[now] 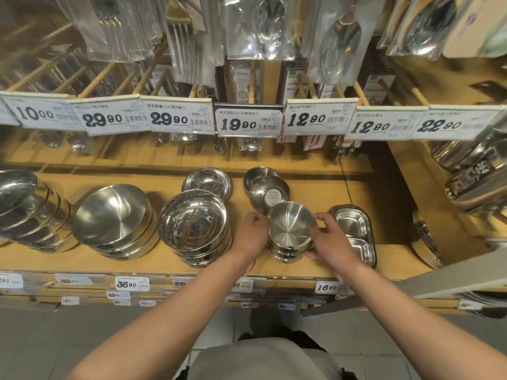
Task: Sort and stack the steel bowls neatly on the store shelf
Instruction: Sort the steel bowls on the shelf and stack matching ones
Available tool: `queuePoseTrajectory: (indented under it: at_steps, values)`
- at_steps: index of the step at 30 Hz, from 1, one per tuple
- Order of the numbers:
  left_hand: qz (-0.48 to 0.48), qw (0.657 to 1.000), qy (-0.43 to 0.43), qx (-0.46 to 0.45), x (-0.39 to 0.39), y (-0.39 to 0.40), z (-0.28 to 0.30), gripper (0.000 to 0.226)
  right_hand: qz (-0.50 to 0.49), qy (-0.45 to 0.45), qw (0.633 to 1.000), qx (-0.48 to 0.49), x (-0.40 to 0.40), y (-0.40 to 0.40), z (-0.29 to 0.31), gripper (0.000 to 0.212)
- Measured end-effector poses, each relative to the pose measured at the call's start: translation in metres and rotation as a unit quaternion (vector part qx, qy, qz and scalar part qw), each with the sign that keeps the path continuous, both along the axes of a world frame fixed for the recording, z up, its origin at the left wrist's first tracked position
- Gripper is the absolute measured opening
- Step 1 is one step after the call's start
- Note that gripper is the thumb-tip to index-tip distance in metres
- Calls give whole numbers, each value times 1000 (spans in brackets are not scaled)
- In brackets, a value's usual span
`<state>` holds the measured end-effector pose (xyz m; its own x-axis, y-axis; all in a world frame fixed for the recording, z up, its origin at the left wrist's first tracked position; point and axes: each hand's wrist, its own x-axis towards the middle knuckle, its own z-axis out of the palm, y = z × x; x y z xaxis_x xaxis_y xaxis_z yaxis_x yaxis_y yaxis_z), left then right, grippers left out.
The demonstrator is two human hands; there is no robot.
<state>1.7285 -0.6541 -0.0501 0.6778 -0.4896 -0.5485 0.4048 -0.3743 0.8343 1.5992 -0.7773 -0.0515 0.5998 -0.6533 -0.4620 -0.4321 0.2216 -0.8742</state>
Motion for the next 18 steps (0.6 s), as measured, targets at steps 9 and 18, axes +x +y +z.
queuePoseTrajectory:
  at_steps: [9,18]
  values:
    - [-19,1000,10,1,3,0,4,17,-2,27,999,-25,2,0,3,14]
    - [-34,999,-16,30,5,3,5,16,33,65,991,-115,3,-6,8,17]
